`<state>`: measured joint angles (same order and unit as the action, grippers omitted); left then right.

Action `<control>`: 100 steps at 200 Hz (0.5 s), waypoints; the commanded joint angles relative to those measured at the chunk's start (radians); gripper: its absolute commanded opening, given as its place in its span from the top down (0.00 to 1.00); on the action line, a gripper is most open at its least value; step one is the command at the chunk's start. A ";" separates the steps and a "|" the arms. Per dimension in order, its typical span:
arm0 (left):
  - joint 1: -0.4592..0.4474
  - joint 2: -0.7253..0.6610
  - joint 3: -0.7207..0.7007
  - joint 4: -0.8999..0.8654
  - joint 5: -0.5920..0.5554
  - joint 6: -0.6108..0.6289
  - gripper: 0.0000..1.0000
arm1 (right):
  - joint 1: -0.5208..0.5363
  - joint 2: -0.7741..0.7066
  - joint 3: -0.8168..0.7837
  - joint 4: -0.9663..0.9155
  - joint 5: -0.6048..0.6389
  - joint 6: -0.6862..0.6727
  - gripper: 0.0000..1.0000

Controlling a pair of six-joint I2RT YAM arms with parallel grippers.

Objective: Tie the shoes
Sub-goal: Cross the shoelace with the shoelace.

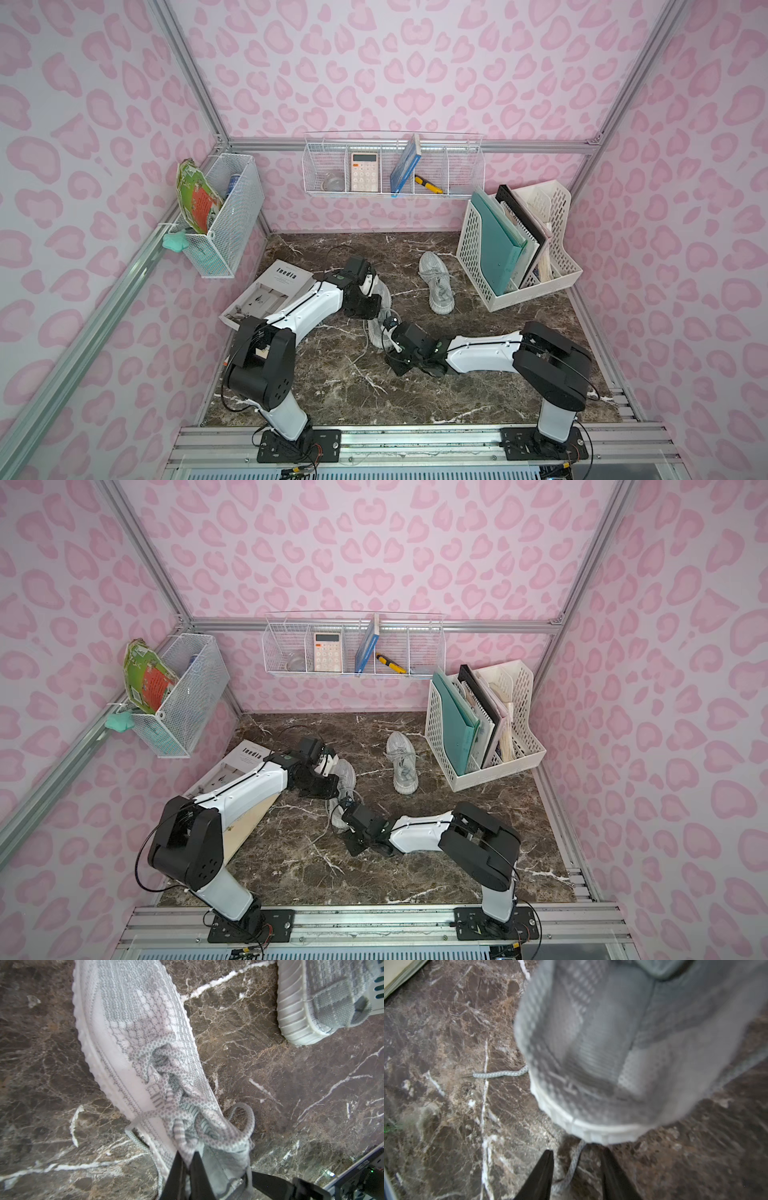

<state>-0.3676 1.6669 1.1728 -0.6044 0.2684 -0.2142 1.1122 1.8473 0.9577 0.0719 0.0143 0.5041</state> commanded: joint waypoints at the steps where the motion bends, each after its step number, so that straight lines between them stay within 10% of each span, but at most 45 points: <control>1: 0.002 0.001 0.004 0.025 0.017 -0.003 1.00 | 0.017 0.024 0.016 -0.068 0.028 0.007 0.66; 56: 0.002 0.000 0.007 0.027 0.029 -0.010 1.00 | 0.005 -0.039 -0.023 -0.117 0.114 0.009 1.00; 100: -0.036 -0.034 -0.026 0.069 0.095 0.017 1.00 | -0.155 -0.262 -0.171 -0.039 0.011 0.015 1.00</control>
<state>-0.3706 1.6604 1.1622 -0.5869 0.3027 -0.2150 1.0355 1.6928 0.8570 -0.0097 0.0910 0.5144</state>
